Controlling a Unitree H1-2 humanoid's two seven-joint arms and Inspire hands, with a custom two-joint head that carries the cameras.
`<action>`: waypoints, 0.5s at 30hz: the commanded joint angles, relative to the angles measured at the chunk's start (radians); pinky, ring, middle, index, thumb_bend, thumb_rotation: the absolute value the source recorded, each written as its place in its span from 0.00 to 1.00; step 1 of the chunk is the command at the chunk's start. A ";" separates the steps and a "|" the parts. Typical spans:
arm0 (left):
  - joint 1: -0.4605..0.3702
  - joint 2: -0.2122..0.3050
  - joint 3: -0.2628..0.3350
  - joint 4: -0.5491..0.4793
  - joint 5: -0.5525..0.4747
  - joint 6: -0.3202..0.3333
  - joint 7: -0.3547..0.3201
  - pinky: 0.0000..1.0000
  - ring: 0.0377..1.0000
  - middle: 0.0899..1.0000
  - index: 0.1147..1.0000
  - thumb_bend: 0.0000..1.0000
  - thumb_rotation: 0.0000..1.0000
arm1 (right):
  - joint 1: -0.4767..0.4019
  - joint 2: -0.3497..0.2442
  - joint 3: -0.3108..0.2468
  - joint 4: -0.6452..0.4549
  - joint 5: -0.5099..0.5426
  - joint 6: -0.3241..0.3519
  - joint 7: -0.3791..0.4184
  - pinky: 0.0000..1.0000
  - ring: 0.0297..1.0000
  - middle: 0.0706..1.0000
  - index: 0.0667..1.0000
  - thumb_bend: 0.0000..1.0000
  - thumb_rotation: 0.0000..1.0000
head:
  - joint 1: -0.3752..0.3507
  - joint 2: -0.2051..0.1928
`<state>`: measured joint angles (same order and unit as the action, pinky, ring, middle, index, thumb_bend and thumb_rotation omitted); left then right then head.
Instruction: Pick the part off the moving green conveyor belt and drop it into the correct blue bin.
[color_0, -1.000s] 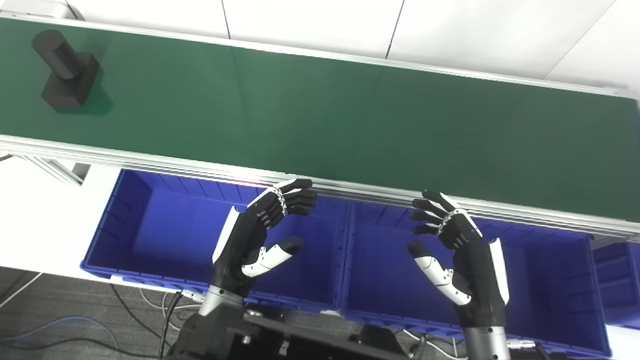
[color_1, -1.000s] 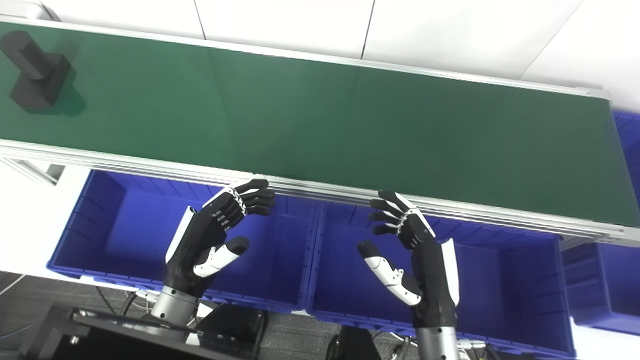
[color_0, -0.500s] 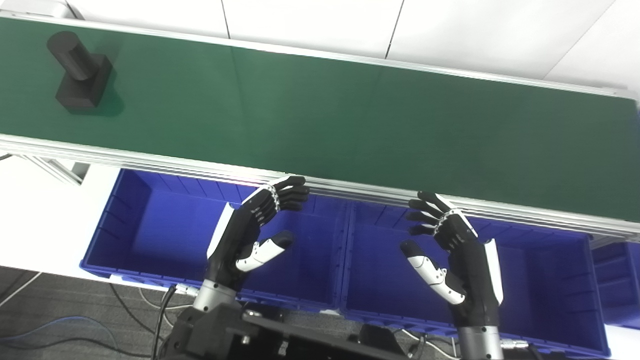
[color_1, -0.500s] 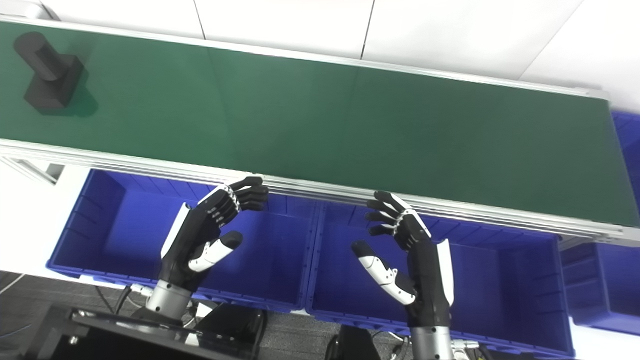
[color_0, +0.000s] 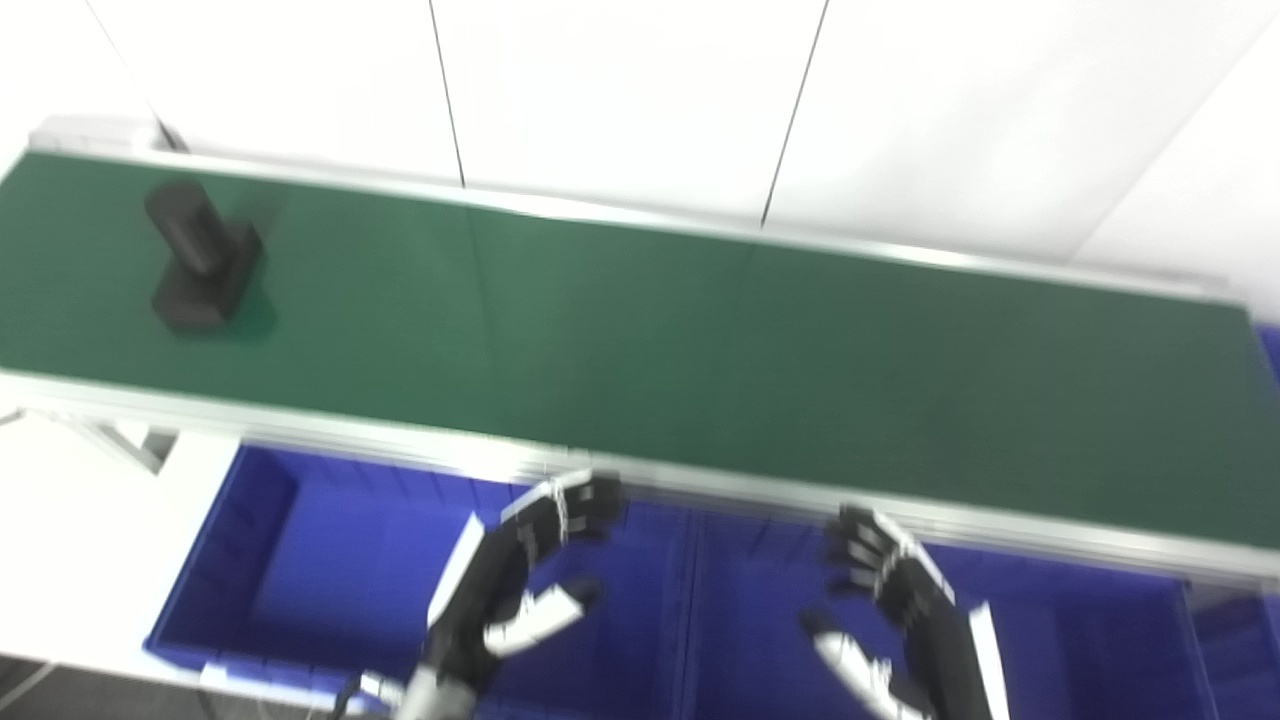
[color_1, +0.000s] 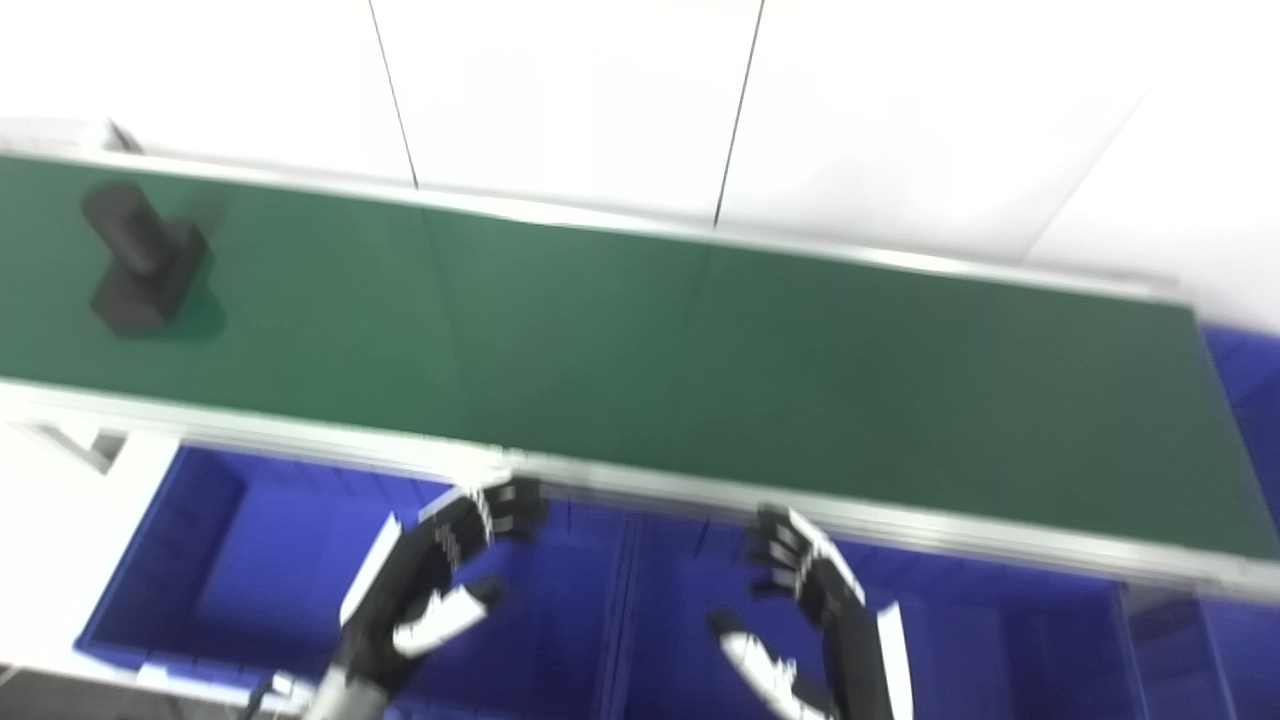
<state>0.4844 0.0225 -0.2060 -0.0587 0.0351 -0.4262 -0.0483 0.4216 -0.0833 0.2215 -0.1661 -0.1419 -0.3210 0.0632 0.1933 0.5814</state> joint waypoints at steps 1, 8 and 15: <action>-0.009 -0.002 -0.007 -0.006 0.006 -0.044 0.005 0.66 0.70 0.71 0.71 0.74 0.61 | -0.013 0.003 -0.004 -0.007 0.005 -0.071 -0.006 0.57 0.68 0.73 0.77 0.47 0.32 | 0.010 -0.009; -0.030 -0.009 -0.014 0.032 0.013 -0.044 0.019 0.66 0.70 0.70 0.70 0.75 0.57 | -0.033 0.001 -0.015 0.038 0.025 -0.098 -0.003 0.56 0.67 0.72 0.76 0.48 0.32 | 0.068 -0.052; -0.051 -0.010 -0.024 0.058 0.037 -0.044 0.040 0.64 0.68 0.69 0.69 0.75 0.52 | -0.053 -0.005 -0.024 0.074 0.035 -0.125 0.001 0.55 0.67 0.72 0.76 0.46 0.34 | 0.131 -0.083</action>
<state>0.4398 0.0186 -0.2221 0.0153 0.0607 -0.4274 -0.0160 0.3770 -0.0865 0.2007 -0.0782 -0.1192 -0.3875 0.0627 0.3235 0.4971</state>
